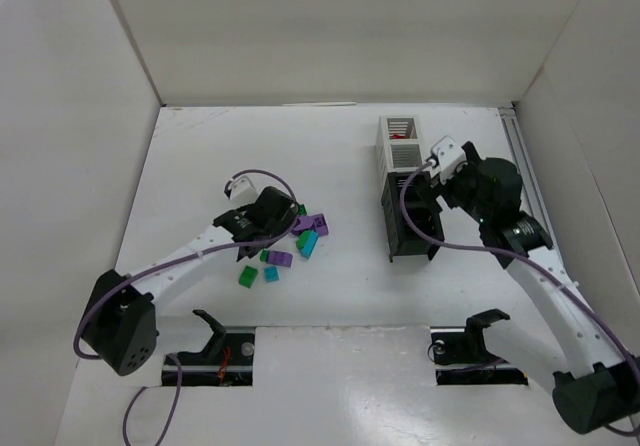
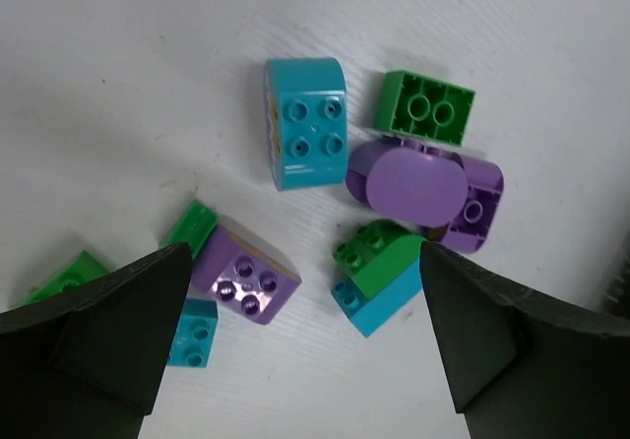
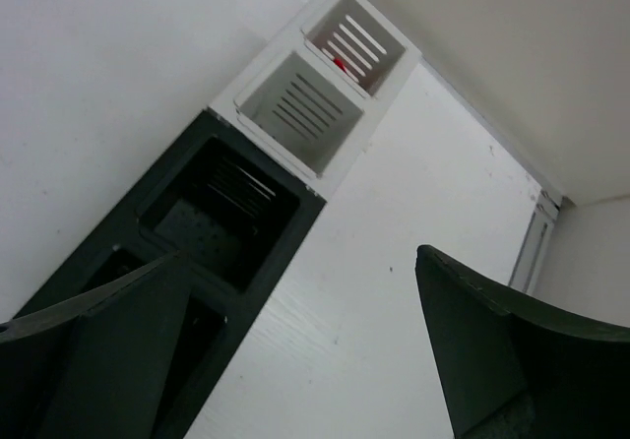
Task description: Sort the legos into containers by color
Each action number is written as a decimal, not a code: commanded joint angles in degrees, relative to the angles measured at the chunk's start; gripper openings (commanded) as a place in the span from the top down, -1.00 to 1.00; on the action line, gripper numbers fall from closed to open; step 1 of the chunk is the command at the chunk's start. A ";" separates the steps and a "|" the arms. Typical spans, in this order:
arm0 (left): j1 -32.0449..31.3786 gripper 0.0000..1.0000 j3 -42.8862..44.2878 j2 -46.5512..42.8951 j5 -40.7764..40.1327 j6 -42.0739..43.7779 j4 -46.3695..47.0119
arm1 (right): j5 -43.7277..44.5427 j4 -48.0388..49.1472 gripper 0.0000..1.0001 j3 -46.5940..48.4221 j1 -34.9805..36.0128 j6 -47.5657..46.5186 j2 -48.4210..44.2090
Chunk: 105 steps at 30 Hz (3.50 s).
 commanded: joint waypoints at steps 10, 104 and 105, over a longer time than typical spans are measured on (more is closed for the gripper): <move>4.46 -0.93 3.69 10.43 -3.72 -2.76 1.48 | 8.96 -9.43 -0.99 -2.27 0.67 0.38 -11.94; -13.99 -1.00 -3.76 -27.14 -6.10 -1.78 -2.29 | 12.89 4.54 -0.99 -1.92 41.79 10.38 11.77; -13.99 -1.00 -3.77 -28.39 -6.09 -3.01 -3.35 | 13.88 5.06 -0.99 -1.22 44.33 11.79 13.88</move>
